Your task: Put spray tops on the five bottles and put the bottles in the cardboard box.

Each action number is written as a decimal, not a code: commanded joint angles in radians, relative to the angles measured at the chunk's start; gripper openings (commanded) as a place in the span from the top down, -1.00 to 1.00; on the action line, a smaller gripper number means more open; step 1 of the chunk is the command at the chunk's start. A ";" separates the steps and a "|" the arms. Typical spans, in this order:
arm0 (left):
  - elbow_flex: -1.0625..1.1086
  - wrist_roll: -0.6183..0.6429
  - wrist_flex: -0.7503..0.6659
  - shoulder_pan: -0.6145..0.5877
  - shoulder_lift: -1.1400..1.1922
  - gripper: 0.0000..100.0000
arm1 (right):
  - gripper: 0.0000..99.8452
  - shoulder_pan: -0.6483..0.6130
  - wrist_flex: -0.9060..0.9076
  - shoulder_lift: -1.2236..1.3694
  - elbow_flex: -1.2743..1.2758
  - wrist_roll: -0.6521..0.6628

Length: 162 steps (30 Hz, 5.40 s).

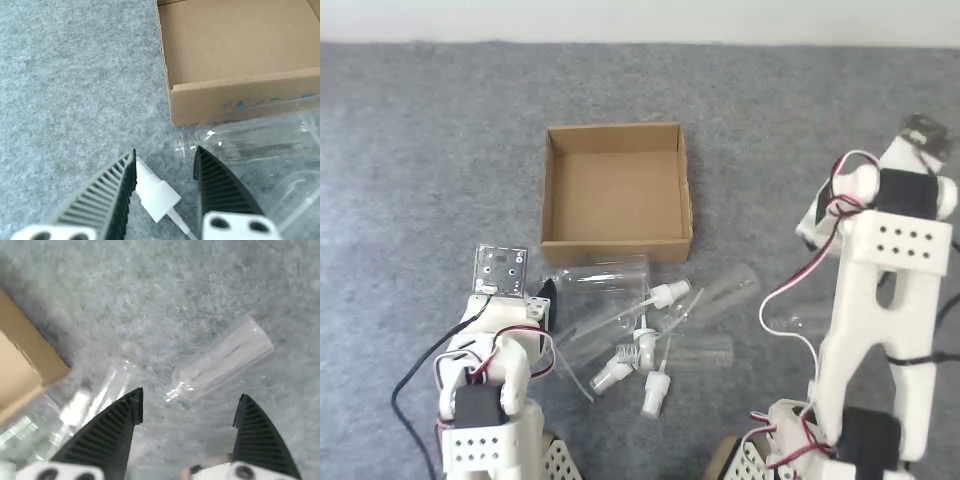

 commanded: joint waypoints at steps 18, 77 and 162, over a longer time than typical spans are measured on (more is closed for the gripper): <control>-0.019 -0.006 -0.005 -0.005 -0.015 0.64 | 0.47 -0.004 0.030 -0.074 0.103 0.942; -0.019 -0.006 -0.006 -0.006 -0.015 0.64 | 0.47 0.028 -0.437 -0.073 0.710 1.832; -0.019 -0.006 -0.006 -0.006 -0.015 0.64 | 0.22 0.079 -0.584 -0.071 0.755 1.857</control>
